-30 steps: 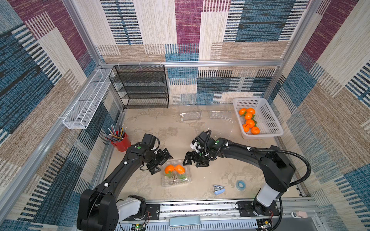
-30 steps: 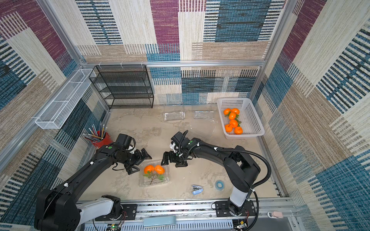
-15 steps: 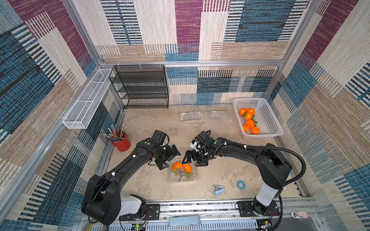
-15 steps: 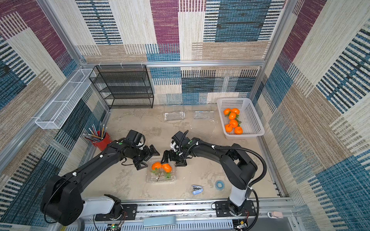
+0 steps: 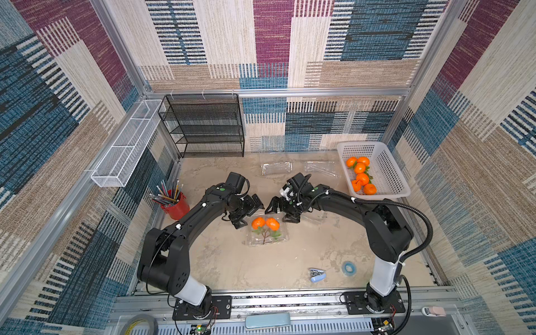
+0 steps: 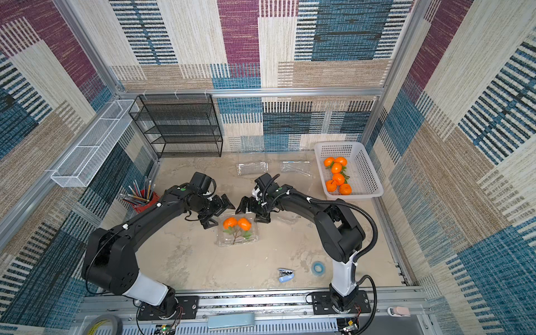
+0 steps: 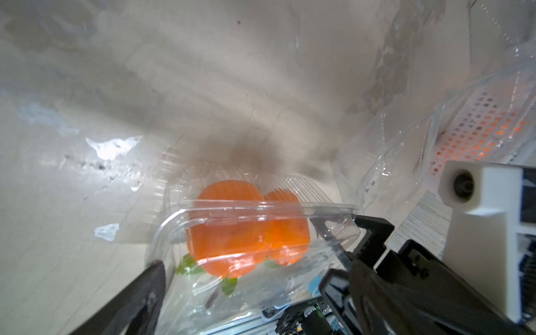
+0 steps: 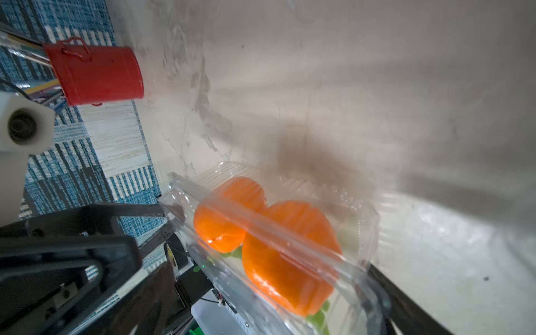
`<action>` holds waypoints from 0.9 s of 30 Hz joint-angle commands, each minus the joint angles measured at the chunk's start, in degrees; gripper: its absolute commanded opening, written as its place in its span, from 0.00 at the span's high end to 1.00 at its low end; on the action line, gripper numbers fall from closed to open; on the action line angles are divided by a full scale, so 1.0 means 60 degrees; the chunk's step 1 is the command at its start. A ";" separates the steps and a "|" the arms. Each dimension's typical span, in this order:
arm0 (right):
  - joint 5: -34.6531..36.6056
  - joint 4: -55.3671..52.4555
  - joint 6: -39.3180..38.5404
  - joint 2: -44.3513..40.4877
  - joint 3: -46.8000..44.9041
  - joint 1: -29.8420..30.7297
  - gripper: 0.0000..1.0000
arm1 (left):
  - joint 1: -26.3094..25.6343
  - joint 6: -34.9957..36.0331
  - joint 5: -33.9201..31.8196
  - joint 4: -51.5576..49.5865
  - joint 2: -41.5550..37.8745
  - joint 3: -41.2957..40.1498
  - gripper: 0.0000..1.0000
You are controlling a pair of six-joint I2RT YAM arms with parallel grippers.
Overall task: Take oranges out of containers
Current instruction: Move the packing box to the center of the board.
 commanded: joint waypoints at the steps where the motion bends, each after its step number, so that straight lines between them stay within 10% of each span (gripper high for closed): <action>1: -0.0292 -0.0181 -0.0399 0.0656 0.1014 -0.0108 0.02 | 0.0193 0.0560 0.0323 0.0059 0.0670 0.0759 0.01; 13: 0.1138 -0.1983 -0.1569 0.1558 0.3399 -0.0402 0.02 | 0.1194 0.1654 0.0369 -0.1303 0.1411 0.2479 0.01; 27: 0.0978 -0.0738 -0.1688 0.0442 0.1815 -0.0489 0.02 | 0.1874 0.2073 0.0678 -0.1397 0.0244 0.1318 0.01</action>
